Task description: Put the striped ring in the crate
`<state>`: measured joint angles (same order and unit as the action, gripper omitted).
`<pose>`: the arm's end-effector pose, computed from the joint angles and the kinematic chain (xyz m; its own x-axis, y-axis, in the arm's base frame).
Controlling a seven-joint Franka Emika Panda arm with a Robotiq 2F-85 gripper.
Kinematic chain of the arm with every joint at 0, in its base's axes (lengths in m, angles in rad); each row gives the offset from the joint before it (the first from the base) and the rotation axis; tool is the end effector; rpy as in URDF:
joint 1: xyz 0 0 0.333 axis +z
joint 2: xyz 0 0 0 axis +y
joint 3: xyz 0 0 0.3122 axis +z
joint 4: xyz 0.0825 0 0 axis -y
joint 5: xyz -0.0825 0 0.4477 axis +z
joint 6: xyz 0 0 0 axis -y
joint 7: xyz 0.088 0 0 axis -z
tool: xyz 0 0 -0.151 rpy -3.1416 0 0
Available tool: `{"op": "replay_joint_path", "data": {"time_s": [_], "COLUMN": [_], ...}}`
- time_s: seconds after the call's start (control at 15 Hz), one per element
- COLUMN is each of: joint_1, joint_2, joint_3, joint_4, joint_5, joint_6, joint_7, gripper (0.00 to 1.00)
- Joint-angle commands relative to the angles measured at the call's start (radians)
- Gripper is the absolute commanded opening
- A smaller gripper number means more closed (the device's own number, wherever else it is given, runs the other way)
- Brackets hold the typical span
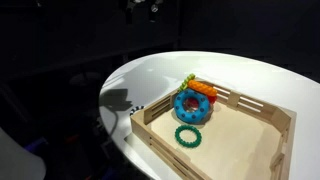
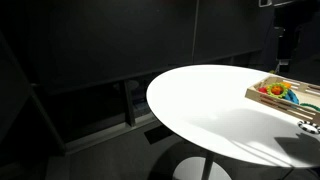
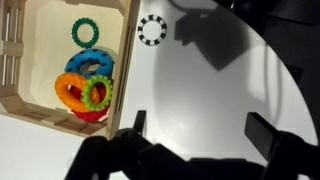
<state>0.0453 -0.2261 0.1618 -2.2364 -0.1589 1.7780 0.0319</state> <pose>0.4959 0.0826 0.3735 0.9545 0.1891 -0.2305 0.2340 -0.9543 0.1860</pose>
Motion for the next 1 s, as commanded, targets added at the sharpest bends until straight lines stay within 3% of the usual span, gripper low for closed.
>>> {"op": "replay_joint_path", "data": {"time_s": [0.0,0.6,0.93], "joint_1": [0.019,0.008,-0.004], "joint_2": [0.001,-0.068,-0.14], "joint_3": [-0.018,-0.059,-0.101], "joint_4": [0.002,-0.049,-0.152], "joint_5": [-0.004,0.014,0.032], "joint_6": [-0.002,0.03,0.148], "joint_7": [0.004,-0.003,0.016], "gripper": [1.0,1.0,1.0]}}
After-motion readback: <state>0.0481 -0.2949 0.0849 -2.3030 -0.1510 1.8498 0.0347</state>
